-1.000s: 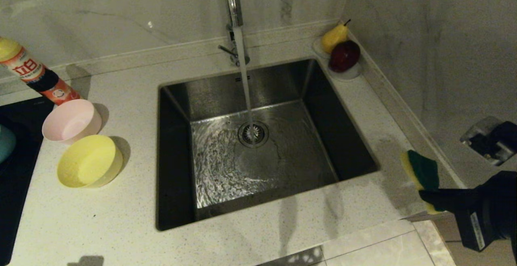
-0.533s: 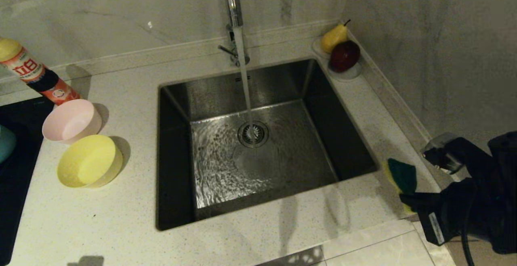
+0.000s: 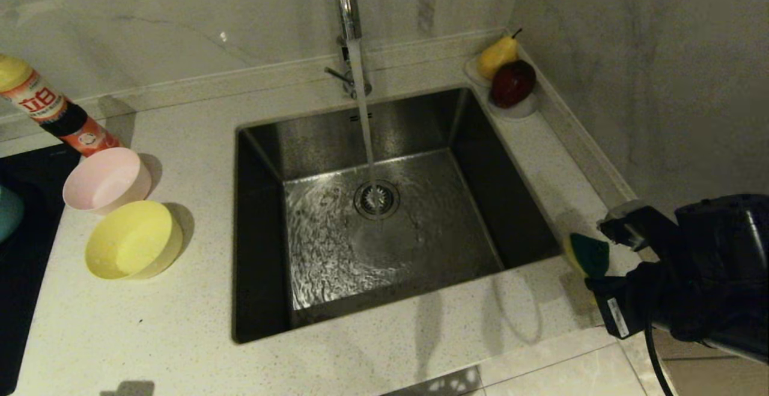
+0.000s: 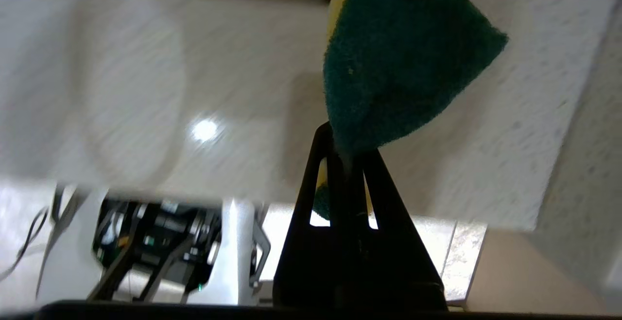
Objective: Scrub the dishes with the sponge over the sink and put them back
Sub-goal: Put down the sponge
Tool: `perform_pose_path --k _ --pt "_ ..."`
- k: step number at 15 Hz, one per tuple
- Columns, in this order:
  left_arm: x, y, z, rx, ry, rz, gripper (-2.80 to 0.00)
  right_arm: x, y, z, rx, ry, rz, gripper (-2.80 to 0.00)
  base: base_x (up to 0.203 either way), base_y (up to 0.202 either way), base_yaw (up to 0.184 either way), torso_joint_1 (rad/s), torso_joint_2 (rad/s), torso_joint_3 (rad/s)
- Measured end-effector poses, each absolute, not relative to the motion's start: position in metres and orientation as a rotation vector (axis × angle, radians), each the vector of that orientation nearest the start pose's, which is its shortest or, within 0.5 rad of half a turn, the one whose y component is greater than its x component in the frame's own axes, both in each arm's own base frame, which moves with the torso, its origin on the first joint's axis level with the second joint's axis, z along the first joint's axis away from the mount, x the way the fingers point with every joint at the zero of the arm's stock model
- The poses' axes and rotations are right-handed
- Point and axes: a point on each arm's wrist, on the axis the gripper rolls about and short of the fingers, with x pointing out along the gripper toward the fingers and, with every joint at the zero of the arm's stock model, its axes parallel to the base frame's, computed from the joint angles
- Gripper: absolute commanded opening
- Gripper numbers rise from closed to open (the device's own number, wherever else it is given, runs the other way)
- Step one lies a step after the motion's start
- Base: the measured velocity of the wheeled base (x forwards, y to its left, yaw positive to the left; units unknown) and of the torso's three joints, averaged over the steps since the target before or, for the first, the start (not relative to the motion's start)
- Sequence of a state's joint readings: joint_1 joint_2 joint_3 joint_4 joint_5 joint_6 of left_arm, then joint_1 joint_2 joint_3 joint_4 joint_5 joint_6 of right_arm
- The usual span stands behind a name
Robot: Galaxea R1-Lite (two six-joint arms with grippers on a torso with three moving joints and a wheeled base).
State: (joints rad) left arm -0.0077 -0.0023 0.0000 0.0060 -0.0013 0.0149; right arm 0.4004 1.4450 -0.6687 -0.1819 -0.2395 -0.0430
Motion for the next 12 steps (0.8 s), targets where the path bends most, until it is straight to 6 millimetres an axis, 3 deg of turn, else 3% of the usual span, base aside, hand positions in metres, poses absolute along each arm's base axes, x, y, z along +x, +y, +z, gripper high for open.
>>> perform_pose_path --k 12 --pt "-0.023 0.0 0.075 0.015 0.004 -0.009 -2.8 0.235 0.083 0.168 -0.235 0.547 0.131 -2.8 0.0 0.0 0.0 0.0 0.0 0.0"
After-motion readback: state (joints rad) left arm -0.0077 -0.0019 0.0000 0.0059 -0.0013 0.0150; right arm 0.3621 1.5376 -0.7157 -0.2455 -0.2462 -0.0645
